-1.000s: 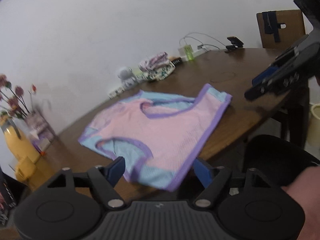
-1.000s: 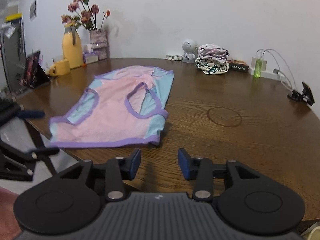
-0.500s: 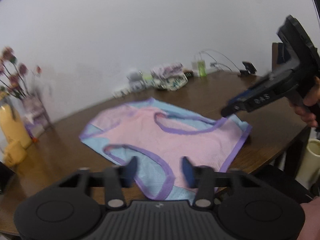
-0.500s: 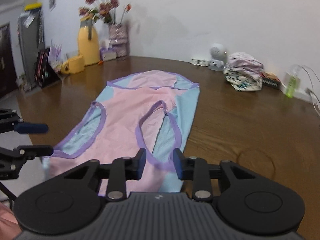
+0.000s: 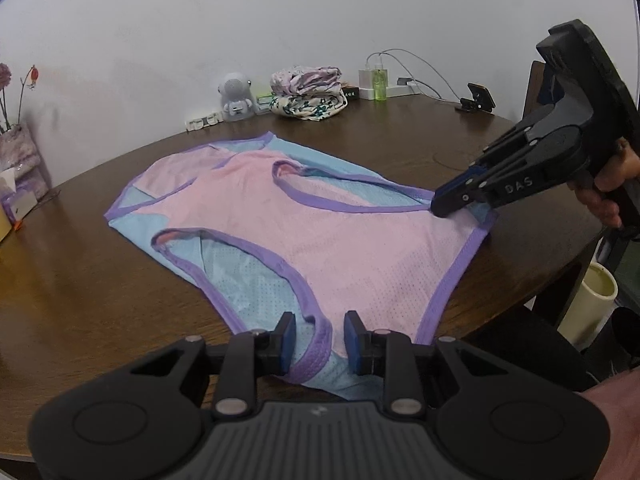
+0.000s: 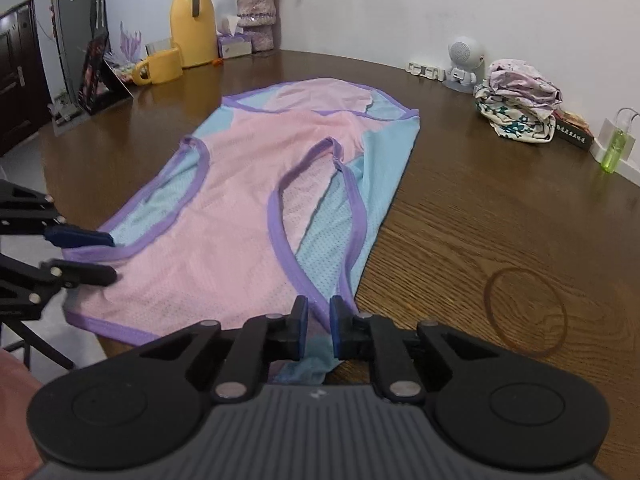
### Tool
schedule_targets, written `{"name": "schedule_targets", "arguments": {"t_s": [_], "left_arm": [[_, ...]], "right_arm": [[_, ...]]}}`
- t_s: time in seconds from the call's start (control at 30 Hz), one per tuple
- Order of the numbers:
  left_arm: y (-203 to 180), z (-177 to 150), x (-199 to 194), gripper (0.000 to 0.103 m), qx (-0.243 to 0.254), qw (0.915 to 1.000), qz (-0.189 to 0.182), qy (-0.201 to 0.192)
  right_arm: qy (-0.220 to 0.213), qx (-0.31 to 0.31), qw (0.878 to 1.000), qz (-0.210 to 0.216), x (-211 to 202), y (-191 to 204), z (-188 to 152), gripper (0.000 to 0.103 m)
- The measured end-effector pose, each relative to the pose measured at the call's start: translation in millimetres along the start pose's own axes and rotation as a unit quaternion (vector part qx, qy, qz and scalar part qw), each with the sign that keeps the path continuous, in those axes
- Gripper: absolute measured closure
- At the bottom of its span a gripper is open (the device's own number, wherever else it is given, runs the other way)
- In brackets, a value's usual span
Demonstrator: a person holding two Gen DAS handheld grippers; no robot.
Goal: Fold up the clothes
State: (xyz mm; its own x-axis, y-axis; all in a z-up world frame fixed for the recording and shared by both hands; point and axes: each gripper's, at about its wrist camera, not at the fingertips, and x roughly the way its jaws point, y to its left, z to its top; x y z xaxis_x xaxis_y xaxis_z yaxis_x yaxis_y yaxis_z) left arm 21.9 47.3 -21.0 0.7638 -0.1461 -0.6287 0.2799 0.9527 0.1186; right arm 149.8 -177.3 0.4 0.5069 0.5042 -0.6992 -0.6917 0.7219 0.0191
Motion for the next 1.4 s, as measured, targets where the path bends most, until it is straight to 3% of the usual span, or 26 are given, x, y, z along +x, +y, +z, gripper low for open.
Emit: {"name": "schedule_targets", "arguments": {"t_s": [0.13, 0.3, 0.5, 0.63, 0.7, 0.8, 0.9, 1.0, 1.1, 1.2, 1.4], "left_arm": [[6.1, 2.3, 1.0, 0.077, -0.017, 0.9998, -0.008, 0.010], [6.5, 2.8, 1.4, 0.077, -0.020, 0.9997, -0.007, 0.011], [6.0, 3.6, 0.7, 0.077, -0.012, 0.9998, -0.004, 0.013], [9.2, 4.2, -3.1, 0.077, -0.007, 1.0000, -0.003, 0.001], [19.1, 9.8, -8.4, 0.070, -0.015, 0.9997, 0.014, -0.016], [36.9, 19.8, -14.9, 0.062, -0.030, 0.9977, 0.046, -0.040], [60.9, 29.3, -6.8, 0.061, -0.048, 0.9952, 0.077, -0.036], [79.6, 34.0, 5.0, 0.062, -0.062, 0.9944, 0.080, -0.029], [87.4, 34.0, 16.1, 0.069, -0.058, 0.9961, 0.060, -0.028], [85.4, 31.5, 27.8, 0.093, -0.040, 0.9986, 0.025, -0.022], [76.3, 24.5, 38.3, 0.096, -0.001, 0.9999, -0.002, -0.016]], "right_arm": [[0.002, -0.015, 1.000, 0.018, 1.6, -2.0, 11.4, 0.086], [0.039, -0.025, 0.998, 0.030, 18.7, -4.4, 20.3, 0.086], [0.054, -0.045, 0.998, 0.004, 9.5, -0.7, 11.9, 0.091], [0.031, -0.030, 0.999, 0.015, 1.0, -1.6, 22.6, 0.086], [-0.006, -0.013, 1.000, 0.023, -8.3, -6.0, 38.9, 0.078], [-0.030, -0.007, 0.999, 0.026, -7.5, -11.0, 62.5, 0.076], [-0.024, -0.001, 0.999, 0.033, 7.8, -12.1, 84.9, 0.064], [-0.009, 0.002, 0.998, 0.058, 25.8, -6.3, 107.1, 0.063], [0.012, -0.045, 0.996, 0.077, 47.1, 19.3, 128.9, 0.063], [0.034, -0.101, 0.991, 0.085, 71.7, 53.8, 145.3, 0.065], [0.064, -0.173, 0.979, 0.083, 118.7, 102.6, 163.3, 0.067]]}}
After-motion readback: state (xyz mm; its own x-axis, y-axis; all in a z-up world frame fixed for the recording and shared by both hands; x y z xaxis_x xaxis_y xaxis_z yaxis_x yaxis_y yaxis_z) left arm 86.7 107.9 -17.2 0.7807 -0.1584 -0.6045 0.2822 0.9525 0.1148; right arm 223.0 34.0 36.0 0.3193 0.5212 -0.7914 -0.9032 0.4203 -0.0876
